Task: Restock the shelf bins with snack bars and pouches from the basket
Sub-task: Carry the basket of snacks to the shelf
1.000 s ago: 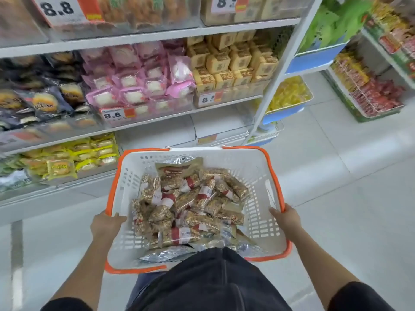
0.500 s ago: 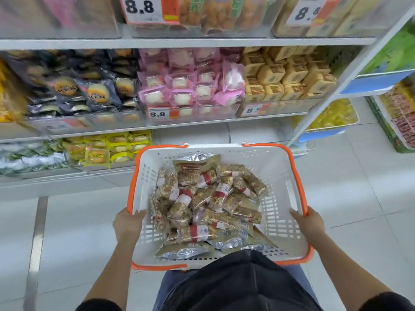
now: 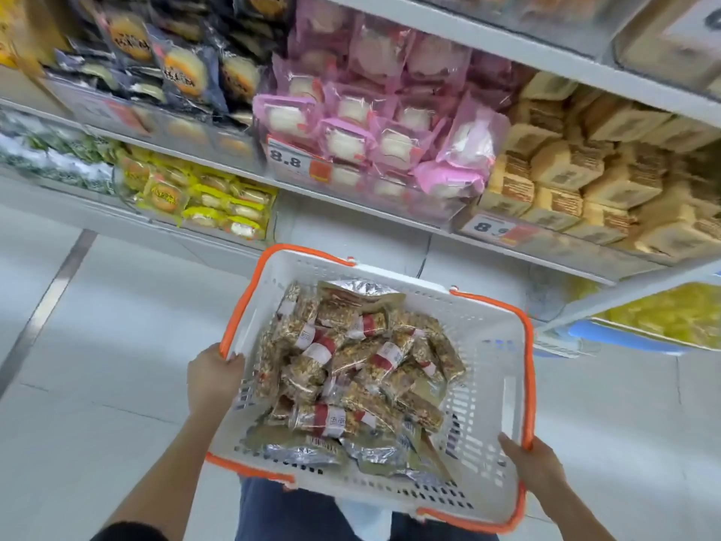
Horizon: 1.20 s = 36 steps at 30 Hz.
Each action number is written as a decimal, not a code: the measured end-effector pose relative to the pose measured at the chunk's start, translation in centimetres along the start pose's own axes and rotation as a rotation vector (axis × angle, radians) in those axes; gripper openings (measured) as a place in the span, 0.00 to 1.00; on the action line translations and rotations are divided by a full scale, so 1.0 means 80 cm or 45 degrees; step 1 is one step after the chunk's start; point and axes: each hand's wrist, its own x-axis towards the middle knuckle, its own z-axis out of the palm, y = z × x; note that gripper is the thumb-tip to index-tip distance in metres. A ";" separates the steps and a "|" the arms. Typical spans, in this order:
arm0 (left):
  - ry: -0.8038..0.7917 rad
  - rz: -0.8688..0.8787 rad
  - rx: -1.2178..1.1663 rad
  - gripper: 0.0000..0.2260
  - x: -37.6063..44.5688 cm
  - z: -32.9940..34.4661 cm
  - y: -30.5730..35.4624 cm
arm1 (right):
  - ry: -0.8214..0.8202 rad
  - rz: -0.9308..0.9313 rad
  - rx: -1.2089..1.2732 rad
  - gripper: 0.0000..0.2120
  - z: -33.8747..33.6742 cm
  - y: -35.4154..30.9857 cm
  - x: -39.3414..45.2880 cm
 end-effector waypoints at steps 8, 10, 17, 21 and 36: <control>0.045 0.006 0.142 0.13 -0.009 0.115 -0.012 | -0.129 0.050 -0.009 0.12 0.028 0.061 0.108; 0.044 0.032 0.159 0.14 0.000 0.143 -0.013 | -0.123 0.061 -0.015 0.13 0.044 0.075 0.133; 0.056 0.001 0.165 0.11 0.082 0.263 -0.041 | -0.086 0.058 0.019 0.16 0.142 0.087 0.271; 0.073 -0.027 0.163 0.11 0.131 0.330 -0.075 | -0.046 0.033 0.041 0.17 0.203 0.088 0.349; 0.108 0.027 0.133 0.07 0.254 0.461 -0.170 | 0.309 -0.024 0.079 0.20 0.324 0.065 0.477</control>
